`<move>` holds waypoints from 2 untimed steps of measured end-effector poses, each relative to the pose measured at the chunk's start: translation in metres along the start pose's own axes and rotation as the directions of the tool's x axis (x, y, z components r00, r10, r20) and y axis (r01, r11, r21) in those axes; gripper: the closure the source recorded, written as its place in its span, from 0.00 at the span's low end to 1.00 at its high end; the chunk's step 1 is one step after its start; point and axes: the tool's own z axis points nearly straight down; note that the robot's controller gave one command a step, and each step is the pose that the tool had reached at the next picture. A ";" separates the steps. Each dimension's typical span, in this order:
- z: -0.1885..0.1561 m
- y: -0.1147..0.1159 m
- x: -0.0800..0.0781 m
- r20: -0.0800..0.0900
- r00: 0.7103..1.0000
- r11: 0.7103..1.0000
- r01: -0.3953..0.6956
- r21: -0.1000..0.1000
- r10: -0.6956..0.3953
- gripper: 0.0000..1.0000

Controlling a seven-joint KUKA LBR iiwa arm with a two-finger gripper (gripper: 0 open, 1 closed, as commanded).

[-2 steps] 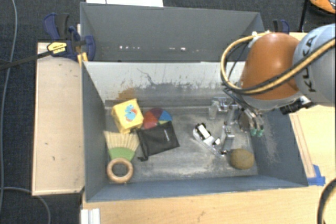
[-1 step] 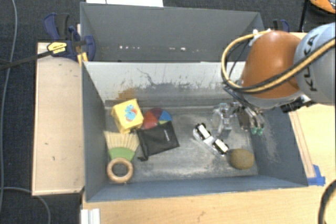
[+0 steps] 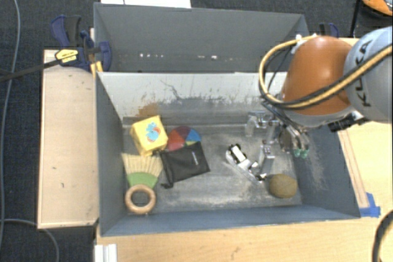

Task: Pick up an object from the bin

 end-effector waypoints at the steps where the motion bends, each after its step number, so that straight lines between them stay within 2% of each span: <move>1: 0.000 0.000 0.000 0.000 1.000 1.000 0.000 0.000 0.000 0.00; 2: 0.029 -0.008 0.010 0.010 0.999 0.999 -0.038 -0.001 0.038 0.00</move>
Offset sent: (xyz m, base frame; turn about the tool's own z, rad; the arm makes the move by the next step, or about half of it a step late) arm -0.0297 -0.0216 -0.0790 0.1128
